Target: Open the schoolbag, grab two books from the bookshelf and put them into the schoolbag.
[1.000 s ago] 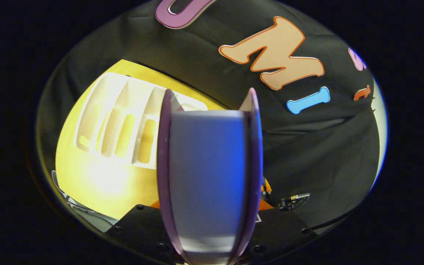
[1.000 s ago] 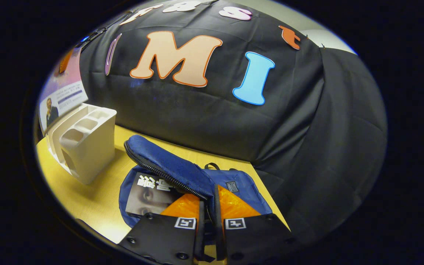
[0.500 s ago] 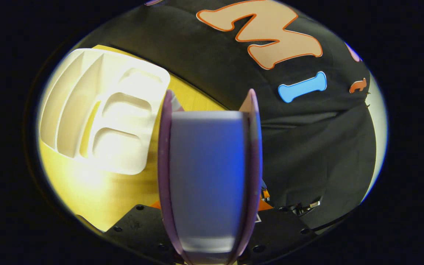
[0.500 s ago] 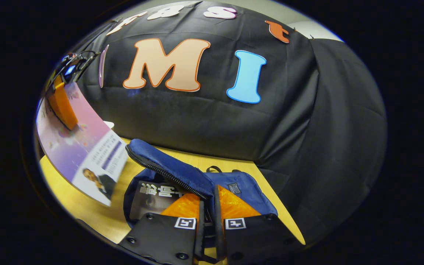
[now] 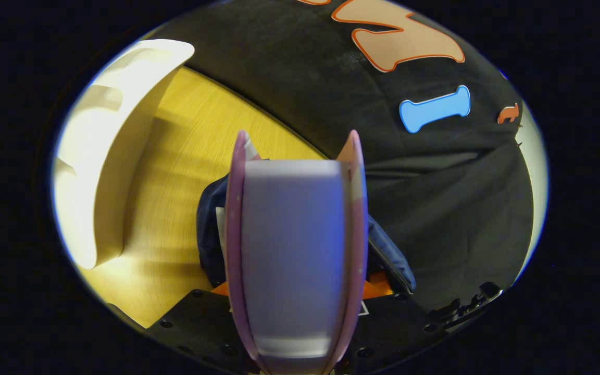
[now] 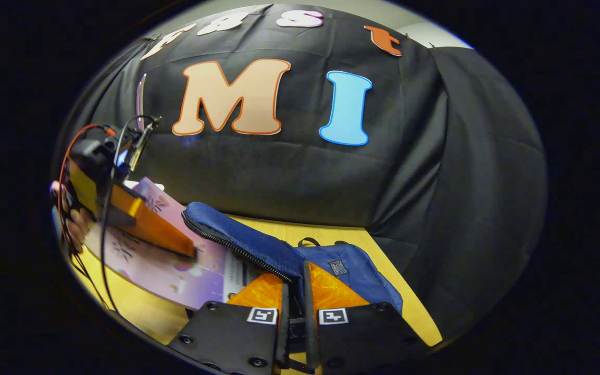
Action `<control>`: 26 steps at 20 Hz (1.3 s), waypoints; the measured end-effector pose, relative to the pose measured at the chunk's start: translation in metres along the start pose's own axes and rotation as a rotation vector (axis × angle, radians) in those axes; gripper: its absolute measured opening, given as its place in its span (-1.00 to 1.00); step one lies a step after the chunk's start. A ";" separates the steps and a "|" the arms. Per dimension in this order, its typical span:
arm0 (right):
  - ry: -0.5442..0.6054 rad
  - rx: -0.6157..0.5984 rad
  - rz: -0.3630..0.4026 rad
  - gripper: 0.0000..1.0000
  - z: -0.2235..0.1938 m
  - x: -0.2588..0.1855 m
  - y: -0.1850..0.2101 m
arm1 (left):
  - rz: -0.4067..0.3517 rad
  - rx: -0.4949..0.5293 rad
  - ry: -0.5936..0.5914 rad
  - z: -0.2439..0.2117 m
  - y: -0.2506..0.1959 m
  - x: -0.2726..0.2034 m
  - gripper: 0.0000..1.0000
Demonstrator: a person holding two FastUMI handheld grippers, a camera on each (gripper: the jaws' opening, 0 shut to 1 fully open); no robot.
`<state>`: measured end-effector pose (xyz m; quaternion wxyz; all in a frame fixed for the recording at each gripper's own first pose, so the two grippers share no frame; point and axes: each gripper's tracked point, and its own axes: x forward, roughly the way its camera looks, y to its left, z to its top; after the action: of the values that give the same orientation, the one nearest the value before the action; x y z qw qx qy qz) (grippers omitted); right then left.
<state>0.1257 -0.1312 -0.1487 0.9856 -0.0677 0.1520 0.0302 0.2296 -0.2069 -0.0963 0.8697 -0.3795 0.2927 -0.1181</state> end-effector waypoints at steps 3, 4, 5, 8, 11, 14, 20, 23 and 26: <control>-0.004 0.035 0.010 -0.70 -0.001 -0.002 0.000 | -0.071 -0.014 -0.001 -0.004 -0.010 0.029 -0.13; -0.007 0.037 0.016 -0.70 -0.001 -0.003 0.001 | -0.103 -0.015 -0.002 -0.005 -0.015 0.039 -0.13; -0.012 0.037 0.022 -0.70 0.000 -0.003 0.001 | -0.138 -0.023 -0.021 -0.002 -0.017 0.049 -0.13; -0.022 0.040 0.039 -0.70 0.002 -0.003 0.007 | -0.204 -0.108 -0.026 -0.004 -0.014 0.071 -0.14; -0.012 0.017 0.066 -0.75 -0.005 -0.004 0.019 | -0.237 -0.184 -0.037 -0.004 -0.006 0.088 -0.14; -0.010 -0.011 0.079 -0.70 -0.008 -0.006 0.026 | -0.252 -0.225 -0.027 -0.009 -0.004 0.106 -0.14; -0.004 0.027 0.064 -0.70 -0.009 -0.006 0.017 | -0.229 -0.224 0.018 -0.023 -0.016 0.146 -0.14; -0.003 0.069 0.049 -0.65 -0.008 -0.005 0.010 | -0.160 -0.157 0.005 -0.022 -0.014 0.145 -0.14; -0.007 0.099 0.034 -0.70 -0.006 -0.006 0.002 | -0.055 -0.069 0.012 -0.021 -0.002 0.132 0.04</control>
<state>0.1181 -0.1303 -0.1531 0.9876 -0.0159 0.1509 0.0394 0.3227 -0.2775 -0.1616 0.8508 -0.4163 0.2912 -0.1341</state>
